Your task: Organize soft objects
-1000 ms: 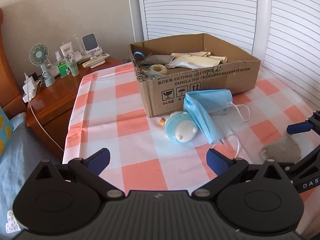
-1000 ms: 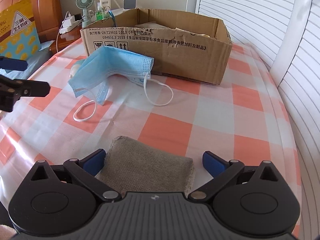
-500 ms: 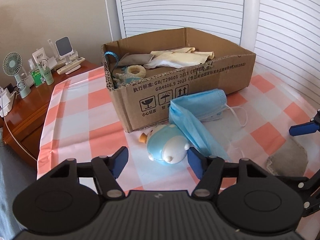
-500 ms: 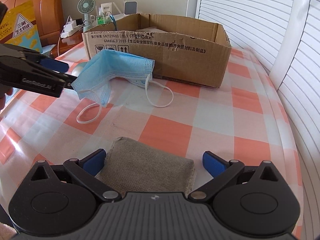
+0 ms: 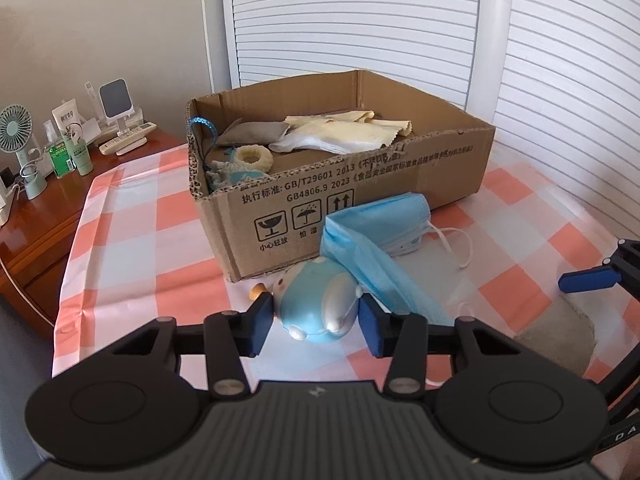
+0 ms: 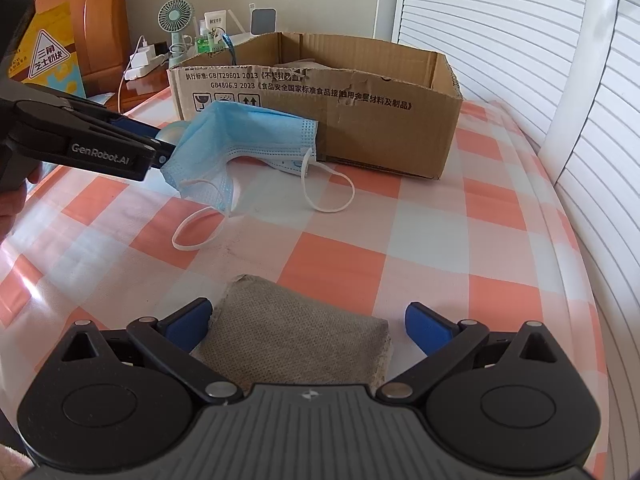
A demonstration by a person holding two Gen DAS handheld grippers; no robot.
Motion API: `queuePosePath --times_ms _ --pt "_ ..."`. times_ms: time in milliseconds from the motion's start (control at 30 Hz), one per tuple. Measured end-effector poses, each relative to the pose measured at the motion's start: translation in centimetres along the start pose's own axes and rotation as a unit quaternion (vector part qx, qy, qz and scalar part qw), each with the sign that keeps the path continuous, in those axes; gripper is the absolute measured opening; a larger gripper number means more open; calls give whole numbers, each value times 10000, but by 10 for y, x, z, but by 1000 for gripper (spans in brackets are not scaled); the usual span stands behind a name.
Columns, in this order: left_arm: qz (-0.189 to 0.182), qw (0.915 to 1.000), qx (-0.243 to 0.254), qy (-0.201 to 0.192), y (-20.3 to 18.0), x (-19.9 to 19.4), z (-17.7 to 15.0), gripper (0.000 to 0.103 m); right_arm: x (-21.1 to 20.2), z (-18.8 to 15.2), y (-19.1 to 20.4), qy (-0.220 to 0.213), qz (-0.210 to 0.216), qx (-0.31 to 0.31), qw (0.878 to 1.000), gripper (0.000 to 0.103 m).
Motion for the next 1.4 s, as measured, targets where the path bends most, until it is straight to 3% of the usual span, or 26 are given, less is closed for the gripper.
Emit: queuePosePath --times_ms 433,767,900,1400 --pt "33 9997 -109 194 -1 -41 -34 46 -11 -6 6 202 169 -142 9996 103" --pt "17 9995 -187 248 -1 -38 -42 50 -11 -3 25 203 486 -222 9984 103" --pt "86 9994 -195 287 1 -33 -43 57 -12 -3 28 202 483 -259 9983 103" --pt "22 9989 -283 362 5 -26 -45 56 -10 -2 32 291 435 -309 9982 101"
Point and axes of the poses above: each gripper's, at about its wrist camera, not at the fingertips, and x roughly the way its jaws point, y to its left, z to its top, the point moved 2 cm from there along x, roughly the way its jaws point
